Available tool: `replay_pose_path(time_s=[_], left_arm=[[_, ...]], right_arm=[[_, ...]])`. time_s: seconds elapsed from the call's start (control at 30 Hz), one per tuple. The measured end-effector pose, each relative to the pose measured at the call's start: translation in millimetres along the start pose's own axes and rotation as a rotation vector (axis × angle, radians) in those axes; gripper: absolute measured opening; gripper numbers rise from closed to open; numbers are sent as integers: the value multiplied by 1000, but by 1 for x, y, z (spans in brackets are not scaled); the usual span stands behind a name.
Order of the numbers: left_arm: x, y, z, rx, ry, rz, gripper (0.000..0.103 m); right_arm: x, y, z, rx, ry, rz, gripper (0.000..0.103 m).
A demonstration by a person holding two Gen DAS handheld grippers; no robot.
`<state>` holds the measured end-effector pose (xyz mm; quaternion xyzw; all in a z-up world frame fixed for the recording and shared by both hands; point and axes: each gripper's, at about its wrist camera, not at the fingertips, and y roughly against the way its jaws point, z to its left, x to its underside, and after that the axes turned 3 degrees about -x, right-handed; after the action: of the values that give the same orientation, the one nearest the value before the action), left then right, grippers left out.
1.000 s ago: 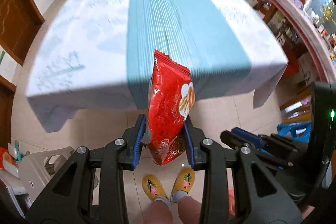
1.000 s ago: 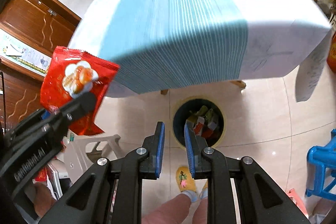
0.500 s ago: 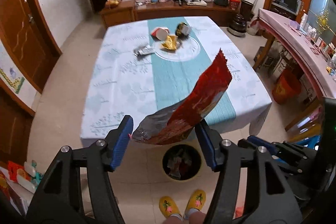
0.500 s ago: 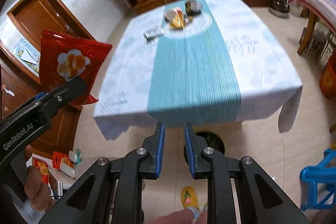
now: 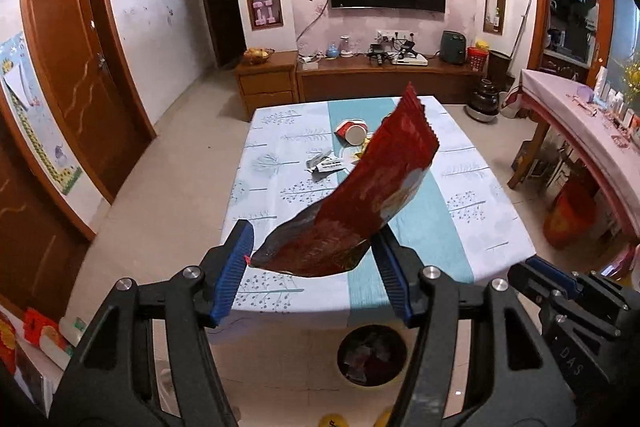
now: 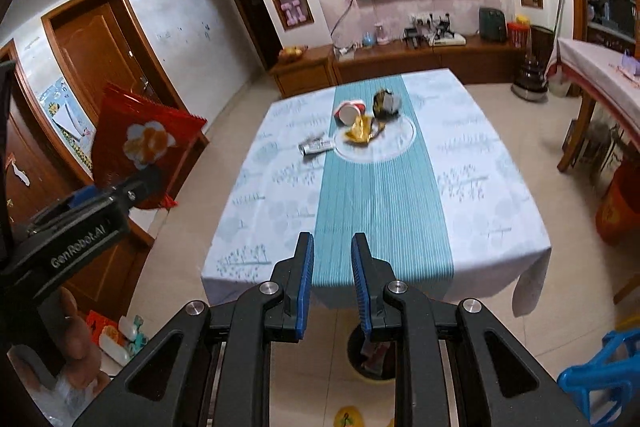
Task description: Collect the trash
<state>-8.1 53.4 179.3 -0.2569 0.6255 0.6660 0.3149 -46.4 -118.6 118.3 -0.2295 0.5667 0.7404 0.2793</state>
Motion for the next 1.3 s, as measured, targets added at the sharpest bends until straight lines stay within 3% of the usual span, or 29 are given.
replay_pose_path(time_s=[0.3, 0.4, 0.47, 0.53, 0.77, 0.93, 1.13, 1.3], left_arm=[[-10, -11, 15, 29, 4, 4, 58], [-16, -28, 15, 36, -10, 43, 59], [-17, -48, 11, 42, -21, 102, 69], [-18, -65, 10, 72, -22, 137, 73], [-32, -135, -19, 35, -47, 134, 73], [-42, -194, -26, 122, 55, 205, 73], [-37, -257, -39, 57, 99, 294, 73], [-26, -278, -42, 51, 125, 342, 73]], right_arm=[[-12, -4, 16, 16, 23, -33, 19], [-18, -9, 15, 23, 13, -37, 20], [-20, -14, 11, 26, 0, -32, 20], [-24, -24, 6, 32, -9, -19, 25], [-54, -78, -29, 21, -7, 22, 28], [-86, -137, -65, -11, 8, 91, 28], [-106, -199, -99, -54, 10, 179, 28], [-103, -227, -117, -63, 18, 232, 28]])
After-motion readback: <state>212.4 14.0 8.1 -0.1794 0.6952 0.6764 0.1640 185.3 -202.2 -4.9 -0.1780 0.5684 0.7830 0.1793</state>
